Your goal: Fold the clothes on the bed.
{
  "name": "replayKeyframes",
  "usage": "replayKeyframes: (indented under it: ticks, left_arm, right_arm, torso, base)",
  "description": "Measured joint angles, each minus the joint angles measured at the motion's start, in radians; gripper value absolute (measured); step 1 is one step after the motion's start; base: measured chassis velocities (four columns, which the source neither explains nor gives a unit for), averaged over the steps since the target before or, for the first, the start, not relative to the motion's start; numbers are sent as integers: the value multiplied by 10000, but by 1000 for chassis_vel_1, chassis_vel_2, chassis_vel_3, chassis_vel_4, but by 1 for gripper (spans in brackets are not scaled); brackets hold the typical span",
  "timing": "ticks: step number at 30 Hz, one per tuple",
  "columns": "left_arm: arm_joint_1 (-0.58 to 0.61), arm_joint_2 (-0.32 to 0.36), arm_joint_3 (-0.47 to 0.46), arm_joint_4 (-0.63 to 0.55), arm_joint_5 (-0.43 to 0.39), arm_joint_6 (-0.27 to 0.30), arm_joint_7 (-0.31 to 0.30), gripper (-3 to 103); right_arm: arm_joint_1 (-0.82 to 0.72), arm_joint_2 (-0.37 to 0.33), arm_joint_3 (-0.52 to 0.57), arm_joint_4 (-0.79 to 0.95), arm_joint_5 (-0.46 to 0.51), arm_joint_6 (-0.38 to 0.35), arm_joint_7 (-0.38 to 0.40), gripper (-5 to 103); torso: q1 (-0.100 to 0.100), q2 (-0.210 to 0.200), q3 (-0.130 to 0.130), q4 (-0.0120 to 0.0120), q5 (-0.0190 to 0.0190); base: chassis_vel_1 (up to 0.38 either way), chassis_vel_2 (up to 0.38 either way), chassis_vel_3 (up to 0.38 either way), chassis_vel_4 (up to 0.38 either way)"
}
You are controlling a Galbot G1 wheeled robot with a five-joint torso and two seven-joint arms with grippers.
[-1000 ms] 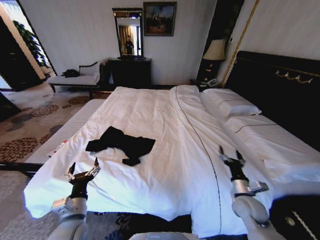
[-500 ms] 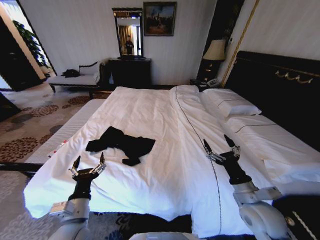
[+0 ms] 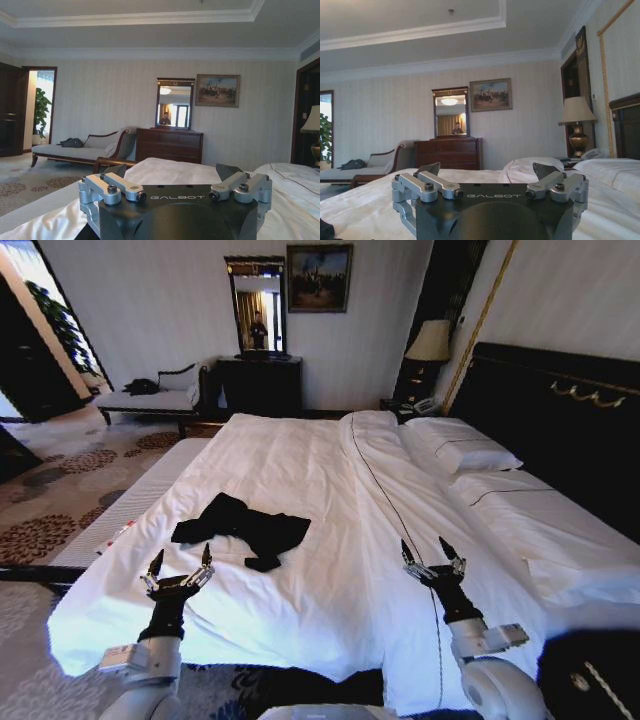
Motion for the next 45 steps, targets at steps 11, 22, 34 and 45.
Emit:
replayKeyframes:
  ticks: [11, 22, 34, 45]
  left_arm:
    - [-25, 2, 33, 96, 109, 0, 11, 100]
    - [-35, -12, 121, 195, 244, 6, 3, 100]
    - [17, -21, 121, 174, 305, -20, -28, 100]
    - [69, 46, 49, 113, 276, -32, -33, 100]
  right_arm:
    - [110, 64, 7, -213, -176, -26, 10, 100]
    - [164, 48, 35, -267, -256, -7, 26, 100]
    - [173, 140, 38, -262, -408, 78, 84, 100]
    - [148, 277, 22, -273, -609, 185, 157, 100]
  torso:
    - [0, 0, 0, 0, 0]
    - [1, 0, 0, 0, 0]
    - [3, 0, 0, 0, 0]
    - [3, 1, 0, 0, 0]
  base:
    - [0, 0, 0, 0]
    - [0, 0, 0, 0]
    - [0, 0, 0, 0]
    - [0, 0, 0, 0]
